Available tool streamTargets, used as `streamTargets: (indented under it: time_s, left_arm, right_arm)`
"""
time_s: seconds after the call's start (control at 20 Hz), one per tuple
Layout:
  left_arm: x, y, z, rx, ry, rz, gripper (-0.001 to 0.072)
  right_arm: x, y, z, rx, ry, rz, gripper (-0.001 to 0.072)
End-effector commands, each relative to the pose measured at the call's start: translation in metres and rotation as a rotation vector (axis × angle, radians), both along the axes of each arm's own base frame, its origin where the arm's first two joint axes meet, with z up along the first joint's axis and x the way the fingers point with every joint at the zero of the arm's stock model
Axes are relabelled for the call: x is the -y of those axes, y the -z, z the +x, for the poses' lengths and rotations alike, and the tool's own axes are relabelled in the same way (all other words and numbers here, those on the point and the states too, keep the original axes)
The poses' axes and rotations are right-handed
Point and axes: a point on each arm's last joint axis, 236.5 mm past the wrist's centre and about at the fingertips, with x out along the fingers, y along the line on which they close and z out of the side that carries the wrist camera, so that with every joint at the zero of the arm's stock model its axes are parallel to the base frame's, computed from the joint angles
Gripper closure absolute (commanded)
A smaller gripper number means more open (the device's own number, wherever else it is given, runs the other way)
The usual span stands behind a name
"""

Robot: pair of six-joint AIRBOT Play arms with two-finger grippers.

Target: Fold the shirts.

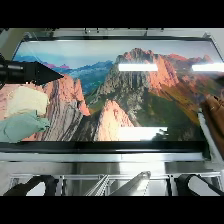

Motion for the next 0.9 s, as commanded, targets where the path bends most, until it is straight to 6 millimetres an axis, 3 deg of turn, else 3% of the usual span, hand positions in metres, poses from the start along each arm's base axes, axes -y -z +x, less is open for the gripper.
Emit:
streamTargets:
  time_s: [0.0, 0.05, 0.15, 0.25, 0.35, 0.45, 0.65, 0.85]
  left_arm:
    - [0.013, 0.011, -0.015, -0.025, 0.072, 0.049, 0.0680]
    - [0.023, 0.019, -0.024, -0.040, 0.110, 0.085, 0.0680]
    - [0.050, 0.039, -0.043, -0.058, 0.179, 0.122, 0.0680]
    - [0.076, 0.064, -0.065, -0.086, 0.211, 0.112, 0.0680]
    - [0.088, 0.087, -0.081, -0.111, 0.192, 0.106, 0.0679]
    - [0.088, 0.100, -0.091, -0.148, 0.153, 0.093, 0.0679]
    - [0.079, 0.108, -0.102, -0.164, 0.137, 0.095, 0.0679]
    - [0.074, 0.104, -0.102, -0.144, 0.118, 0.091, 0.0679]
  right_arm:
    - [-0.117, -0.039, -0.011, 0.285, -0.348, -0.058, 0.0687]
    - [-0.144, -0.035, -0.022, 0.328, -0.415, -0.087, 0.0687]
    - [-0.191, -0.010, -0.052, 0.413, -0.542, -0.166, 0.0688]
    - [-0.215, 0.024, -0.073, 0.448, -0.553, -0.201, 0.0688]
    - [-0.222, 0.046, -0.084, 0.447, -0.547, -0.205, 0.0688]
    - [-0.225, 0.053, -0.085, 0.429, -0.554, -0.198, 0.0688]
    - [-0.229, 0.059, -0.096, 0.369, -0.584, -0.164, 0.0687]
    - [-0.230, 0.062, -0.103, 0.351, -0.607, -0.158, 0.0687]
